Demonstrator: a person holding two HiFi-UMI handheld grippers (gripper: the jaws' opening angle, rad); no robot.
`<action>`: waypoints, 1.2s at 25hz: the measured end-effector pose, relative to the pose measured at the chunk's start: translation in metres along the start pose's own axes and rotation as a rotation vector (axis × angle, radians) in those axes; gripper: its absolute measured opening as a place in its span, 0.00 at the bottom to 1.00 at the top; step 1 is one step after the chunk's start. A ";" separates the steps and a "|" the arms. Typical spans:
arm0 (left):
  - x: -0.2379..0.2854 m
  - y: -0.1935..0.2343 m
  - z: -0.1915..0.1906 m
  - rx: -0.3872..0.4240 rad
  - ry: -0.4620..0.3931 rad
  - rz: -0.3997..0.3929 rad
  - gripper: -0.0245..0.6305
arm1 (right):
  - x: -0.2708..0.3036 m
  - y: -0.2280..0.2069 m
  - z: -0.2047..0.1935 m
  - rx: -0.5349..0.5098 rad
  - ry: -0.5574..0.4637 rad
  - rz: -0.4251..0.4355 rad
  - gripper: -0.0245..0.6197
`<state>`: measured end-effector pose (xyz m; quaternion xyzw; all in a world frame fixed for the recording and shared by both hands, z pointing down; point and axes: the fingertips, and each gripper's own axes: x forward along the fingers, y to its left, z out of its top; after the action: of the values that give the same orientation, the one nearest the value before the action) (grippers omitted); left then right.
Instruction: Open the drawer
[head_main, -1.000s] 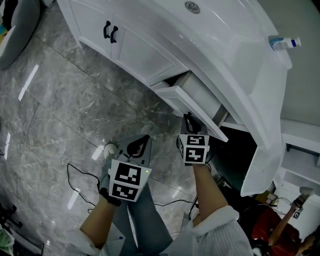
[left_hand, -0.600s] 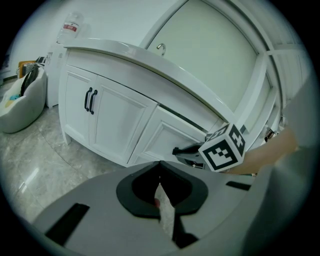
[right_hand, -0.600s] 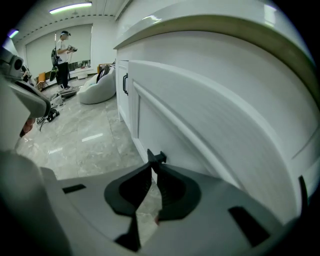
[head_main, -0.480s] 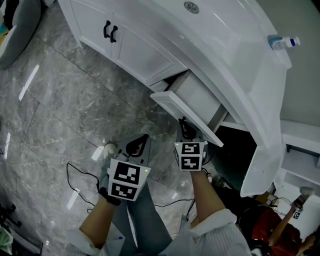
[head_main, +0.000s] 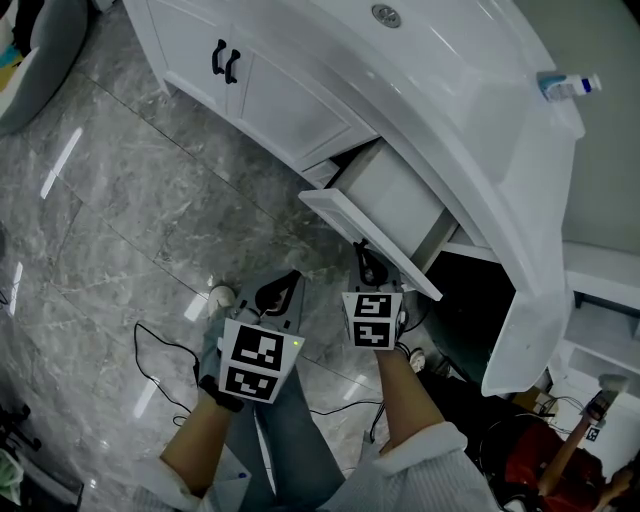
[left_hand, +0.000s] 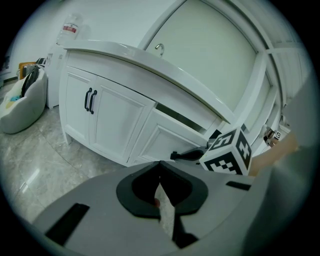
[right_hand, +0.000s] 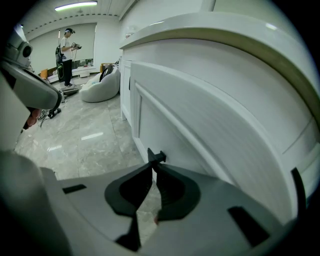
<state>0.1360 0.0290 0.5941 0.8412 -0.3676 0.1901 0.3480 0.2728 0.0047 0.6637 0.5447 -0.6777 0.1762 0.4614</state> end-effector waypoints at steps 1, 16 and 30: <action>0.000 0.000 0.000 0.001 -0.001 0.001 0.06 | -0.001 0.001 0.000 -0.005 0.000 -0.002 0.09; -0.004 -0.003 -0.006 0.005 0.005 0.019 0.06 | -0.002 0.007 -0.006 -0.019 0.011 -0.036 0.10; -0.022 0.003 0.002 0.019 -0.005 0.058 0.06 | -0.009 0.013 -0.018 0.110 0.039 -0.027 0.10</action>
<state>0.1191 0.0365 0.5816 0.8340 -0.3908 0.2013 0.3335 0.2685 0.0277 0.6693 0.5748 -0.6505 0.2173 0.4463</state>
